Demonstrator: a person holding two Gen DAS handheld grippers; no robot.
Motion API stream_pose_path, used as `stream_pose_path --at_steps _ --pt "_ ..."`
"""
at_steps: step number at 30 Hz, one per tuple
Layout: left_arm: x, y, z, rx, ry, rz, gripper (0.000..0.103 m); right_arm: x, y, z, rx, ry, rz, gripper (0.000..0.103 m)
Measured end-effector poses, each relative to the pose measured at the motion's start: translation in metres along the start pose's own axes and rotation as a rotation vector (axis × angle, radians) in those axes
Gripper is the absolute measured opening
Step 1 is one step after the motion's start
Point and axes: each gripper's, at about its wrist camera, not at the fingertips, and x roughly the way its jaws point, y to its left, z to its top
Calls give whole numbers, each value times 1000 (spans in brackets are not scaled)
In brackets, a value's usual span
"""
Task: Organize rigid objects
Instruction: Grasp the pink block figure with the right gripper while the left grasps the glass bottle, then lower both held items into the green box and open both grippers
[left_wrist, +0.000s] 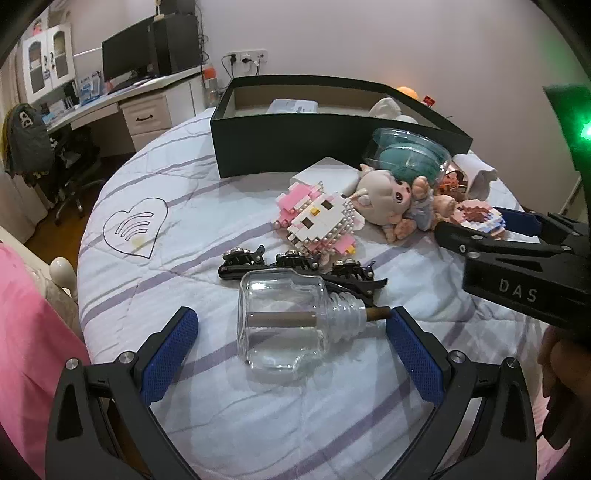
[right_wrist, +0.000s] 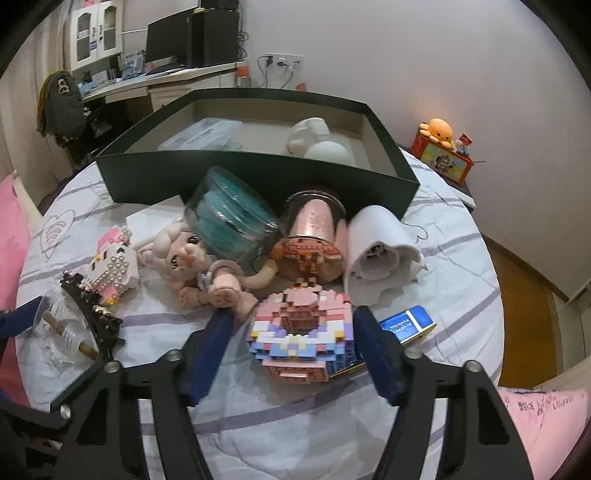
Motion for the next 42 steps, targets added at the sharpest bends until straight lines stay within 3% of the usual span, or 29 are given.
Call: stream_pose_path --at_steps 4,5,17,29,36,42 --pt "-2 4 0 -12 -13 -28 87 -5 -3 -1 27 -14 24 59" --pt "-3 4 0 -10 -15 -28 78 -7 -3 -1 33 -20 29 54" --pt "-23 16 3 -19 -26 -70 78 -24 -19 -6 108 -36 106 52" --pt "-50 22 31 -10 -93 -79 78 -57 -20 8 124 -103 158 52" --pt "-59 27 70 0 -152 -78 78 -71 -23 43 99 -166 177 52" --pt "-59 29 126 22 -223 -65 78 -71 -35 102 67 -234 163 52"
